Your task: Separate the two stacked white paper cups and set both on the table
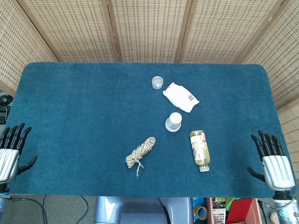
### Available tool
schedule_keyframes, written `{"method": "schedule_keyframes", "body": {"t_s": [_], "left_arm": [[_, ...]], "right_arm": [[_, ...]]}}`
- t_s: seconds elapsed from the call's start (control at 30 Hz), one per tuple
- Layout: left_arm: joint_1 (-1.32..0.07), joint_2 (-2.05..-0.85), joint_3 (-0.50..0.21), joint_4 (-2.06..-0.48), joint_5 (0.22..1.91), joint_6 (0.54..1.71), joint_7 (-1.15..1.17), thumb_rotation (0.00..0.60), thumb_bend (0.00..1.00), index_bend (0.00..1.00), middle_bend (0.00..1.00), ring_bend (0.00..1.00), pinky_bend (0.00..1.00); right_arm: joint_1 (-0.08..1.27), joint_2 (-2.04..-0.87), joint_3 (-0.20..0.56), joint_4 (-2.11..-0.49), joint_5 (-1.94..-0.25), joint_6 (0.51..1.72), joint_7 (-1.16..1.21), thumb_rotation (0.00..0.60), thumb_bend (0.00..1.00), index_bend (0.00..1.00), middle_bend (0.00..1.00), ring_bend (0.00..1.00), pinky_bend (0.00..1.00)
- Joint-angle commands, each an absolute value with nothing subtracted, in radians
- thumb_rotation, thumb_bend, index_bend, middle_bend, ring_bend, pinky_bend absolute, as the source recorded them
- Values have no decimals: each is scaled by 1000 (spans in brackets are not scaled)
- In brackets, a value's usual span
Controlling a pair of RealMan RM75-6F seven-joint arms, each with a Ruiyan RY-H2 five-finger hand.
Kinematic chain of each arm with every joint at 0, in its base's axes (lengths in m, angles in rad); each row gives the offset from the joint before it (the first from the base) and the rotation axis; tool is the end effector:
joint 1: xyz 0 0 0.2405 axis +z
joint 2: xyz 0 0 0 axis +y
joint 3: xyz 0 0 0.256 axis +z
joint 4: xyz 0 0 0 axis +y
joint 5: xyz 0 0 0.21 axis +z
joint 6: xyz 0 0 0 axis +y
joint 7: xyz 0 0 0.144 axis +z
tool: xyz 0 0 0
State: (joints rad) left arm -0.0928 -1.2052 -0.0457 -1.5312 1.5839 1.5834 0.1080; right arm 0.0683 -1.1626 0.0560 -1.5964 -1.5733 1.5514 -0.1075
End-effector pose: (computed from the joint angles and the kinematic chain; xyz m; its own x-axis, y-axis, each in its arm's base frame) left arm -0.3014 0.1820 0.1463 0.4826 -0.1043 0.8696 0.8668 -0.0856 -0.4913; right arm -0.2994 -0.1765 0.1523 0.4669 0.0688 0.8816 -0.8802 -0.0602 0.4708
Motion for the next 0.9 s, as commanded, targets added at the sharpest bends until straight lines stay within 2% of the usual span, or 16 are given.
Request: {"method": "schedule_keyframes", "body": {"t_s": [0.03,0.5,0.73,0.9], "left_arm": [[-94,-1203,-45,-1535,1581,1578,109,600,286,0,0,0,0],[-94,-1177,-37,-1568,1557,1543,126,600,286,0,0,0,0],[-93,-1152,-32,-1613,1524,1511,170,600,232,0,0,0,0],[-83,-1135,-35,-1655,1500,1513,203,600,151,0,0,0,0]], "right_arm": [[69,-1161,55,-1599,-1572,1547,-109,600,133,85,0,0,87],[71,-1160,55,-1613,-1568,1538,-114,600,133,65,0,0,87],[72,-1157,55,-1614,-1566,1534,-113,600,133,65,0,0,87],[73,-1155,54,-1614,-1566,1529,-107,600,134,65,0,0,87]]}}
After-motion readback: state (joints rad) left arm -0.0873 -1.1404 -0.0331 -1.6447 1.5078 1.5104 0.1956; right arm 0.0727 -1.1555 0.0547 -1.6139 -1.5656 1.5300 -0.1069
